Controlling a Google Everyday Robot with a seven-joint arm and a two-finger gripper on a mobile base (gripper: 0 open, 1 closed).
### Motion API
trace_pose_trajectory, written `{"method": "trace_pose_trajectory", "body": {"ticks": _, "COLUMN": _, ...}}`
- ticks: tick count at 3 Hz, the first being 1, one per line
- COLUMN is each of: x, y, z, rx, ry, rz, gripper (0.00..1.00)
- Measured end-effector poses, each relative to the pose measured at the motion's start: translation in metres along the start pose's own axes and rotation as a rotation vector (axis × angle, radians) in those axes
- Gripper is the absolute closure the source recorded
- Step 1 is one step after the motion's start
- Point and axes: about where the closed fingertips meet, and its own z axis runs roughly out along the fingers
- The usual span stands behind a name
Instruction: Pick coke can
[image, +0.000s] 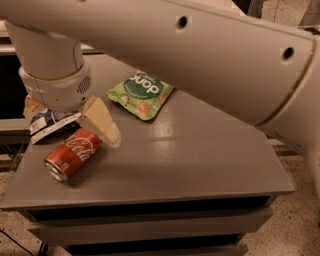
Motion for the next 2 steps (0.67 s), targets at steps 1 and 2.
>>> {"method": "trace_pose_trajectory", "body": {"ticks": 1, "x": 0.001, "y": -0.018, "z": 0.029, "rx": -0.062, "ry": 0.047, "rz": -0.030, "gripper": 0.00}}
{"method": "trace_pose_trajectory", "body": {"ticks": 2, "x": 0.006, "y": -0.025, "z": 0.046, "rx": -0.099, "ry": 0.075, "rz": -0.020, "gripper": 0.00}}
